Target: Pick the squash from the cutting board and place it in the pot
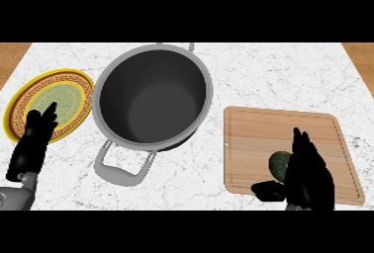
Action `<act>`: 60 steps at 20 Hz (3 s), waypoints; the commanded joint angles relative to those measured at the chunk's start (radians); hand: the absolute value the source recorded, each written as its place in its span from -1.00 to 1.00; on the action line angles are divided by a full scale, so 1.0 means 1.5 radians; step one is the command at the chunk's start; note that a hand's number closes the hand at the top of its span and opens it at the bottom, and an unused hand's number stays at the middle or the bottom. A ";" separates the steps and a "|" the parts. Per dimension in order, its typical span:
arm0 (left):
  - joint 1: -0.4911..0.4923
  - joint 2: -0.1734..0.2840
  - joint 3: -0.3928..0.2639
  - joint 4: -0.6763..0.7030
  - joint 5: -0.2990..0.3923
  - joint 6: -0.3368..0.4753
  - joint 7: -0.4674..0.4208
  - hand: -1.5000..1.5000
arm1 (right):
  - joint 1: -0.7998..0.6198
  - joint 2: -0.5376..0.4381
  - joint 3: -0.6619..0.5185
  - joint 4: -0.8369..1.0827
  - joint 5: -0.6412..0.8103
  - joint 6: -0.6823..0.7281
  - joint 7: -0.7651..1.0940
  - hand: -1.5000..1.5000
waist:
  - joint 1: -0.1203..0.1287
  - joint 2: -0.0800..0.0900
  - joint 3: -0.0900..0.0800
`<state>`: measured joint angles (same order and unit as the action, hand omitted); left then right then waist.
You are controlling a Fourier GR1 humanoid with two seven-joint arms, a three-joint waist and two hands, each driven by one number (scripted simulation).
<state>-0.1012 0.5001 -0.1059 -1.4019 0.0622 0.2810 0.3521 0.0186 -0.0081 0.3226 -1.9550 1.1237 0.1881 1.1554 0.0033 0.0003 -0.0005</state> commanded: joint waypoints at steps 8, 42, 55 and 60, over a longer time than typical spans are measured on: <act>0.031 -0.035 0.008 -0.026 -0.037 0.002 -0.011 0.00 | -0.069 0.005 -0.017 0.099 0.009 -0.002 0.110 -1.00 | 0.003 0.000 0.000; -0.002 -0.100 0.097 0.001 -0.126 -0.076 0.004 0.00 | -0.051 -0.008 -0.078 0.274 0.030 -0.139 -0.079 1.00 | -0.002 0.000 0.000; 0.004 -0.085 0.133 -0.013 -0.108 -0.113 0.016 0.00 | -0.030 -0.161 -0.011 0.162 -0.046 0.018 -0.341 1.00 | -0.006 -0.003 0.000; 0.023 -0.085 0.130 -0.054 -0.115 -0.118 0.037 0.00 | 0.012 -0.257 -0.026 0.039 -0.045 0.048 -0.409 1.00 | -0.006 -0.003 0.000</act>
<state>-0.0904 0.3681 0.0901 -1.4412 -0.1058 0.1137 0.3910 -0.0112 -0.3044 0.2754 -1.7755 1.0603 0.2196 0.6214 -0.0061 -0.0034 -0.0002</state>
